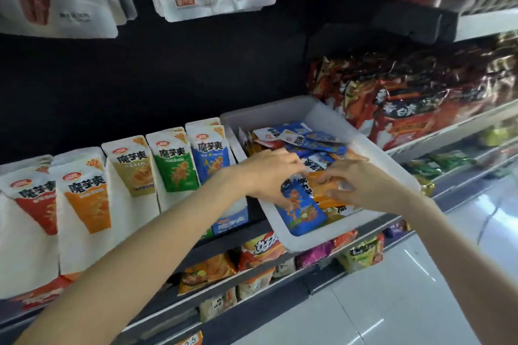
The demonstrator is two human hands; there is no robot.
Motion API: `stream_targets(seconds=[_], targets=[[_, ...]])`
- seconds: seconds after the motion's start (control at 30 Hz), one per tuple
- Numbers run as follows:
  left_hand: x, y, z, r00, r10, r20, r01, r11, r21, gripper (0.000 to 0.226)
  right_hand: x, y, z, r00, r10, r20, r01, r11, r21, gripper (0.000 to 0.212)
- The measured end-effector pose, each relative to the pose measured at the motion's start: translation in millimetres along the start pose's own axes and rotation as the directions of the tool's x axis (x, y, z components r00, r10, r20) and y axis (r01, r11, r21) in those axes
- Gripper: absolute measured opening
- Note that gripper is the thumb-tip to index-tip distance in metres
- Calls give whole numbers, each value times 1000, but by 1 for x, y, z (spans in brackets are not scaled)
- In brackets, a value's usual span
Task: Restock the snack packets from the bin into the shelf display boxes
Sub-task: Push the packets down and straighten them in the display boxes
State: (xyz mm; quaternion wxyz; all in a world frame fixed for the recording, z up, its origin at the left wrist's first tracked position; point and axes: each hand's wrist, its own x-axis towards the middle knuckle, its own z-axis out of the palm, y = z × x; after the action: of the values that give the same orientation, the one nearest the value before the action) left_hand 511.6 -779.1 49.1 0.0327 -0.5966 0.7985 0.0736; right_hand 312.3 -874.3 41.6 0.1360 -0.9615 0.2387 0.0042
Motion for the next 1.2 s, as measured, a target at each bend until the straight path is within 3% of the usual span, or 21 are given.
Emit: stream_targets(seconds=[0.07,0.17,0.27,0.3,0.37,0.43,0.5,0.57,0.67,0.77,0.87,1.0,1.1,1.2], targets=[[14,-3,1,995,40,94,-39,999,-8,61,-2,7,2,999,18,-27,-17,999,49,28],[23,-9,2,990,104,98,-95,992,-88,46,-6,10,4,998,3,-60,5,990,142,26],[23,-18,1,982,148,121,-148,989,-5,36,-9,8,4,991,12,-133,17,976,215,20],[20,-22,-1,985,151,80,-150,988,-23,35,-11,6,2,979,27,-203,23,969,244,18],[10,-26,-9,992,62,-107,-87,966,-243,29,-16,0,-1,915,118,-385,65,900,431,15],[0,-25,-19,913,-199,-357,-52,811,-583,24,-21,-12,-7,808,274,-521,207,696,687,16],[-5,-23,-24,737,-486,-470,-137,573,-808,12,-20,-24,-11,738,380,-558,302,553,776,17],[-7,-21,-27,624,-664,-411,-210,364,-907,8,-12,-36,-8,745,406,-529,271,540,796,18],[-10,-16,-28,591,-772,-233,-264,88,-960,17,4,-51,3,792,427,-437,183,516,837,26],[-13,-8,-25,577,-800,-167,-313,-28,-949,34,18,-66,12,827,402,-392,129,544,829,23],[-18,0,-23,577,-783,-231,-364,6,-931,43,25,-77,15,799,425,-424,146,547,824,13],[-42,-10,-27,507,-793,-337,-455,85,-886,32,23,-77,3,749,483,-454,214,473,855,7],[-66,-31,-22,469,-766,-440,-338,305,-890,33,24,-75,-15,734,394,-554,248,604,758,18],[-91,-52,-8,344,-785,-515,-150,496,-855,35,35,-82,-34,747,257,-613,263,732,628,16]])
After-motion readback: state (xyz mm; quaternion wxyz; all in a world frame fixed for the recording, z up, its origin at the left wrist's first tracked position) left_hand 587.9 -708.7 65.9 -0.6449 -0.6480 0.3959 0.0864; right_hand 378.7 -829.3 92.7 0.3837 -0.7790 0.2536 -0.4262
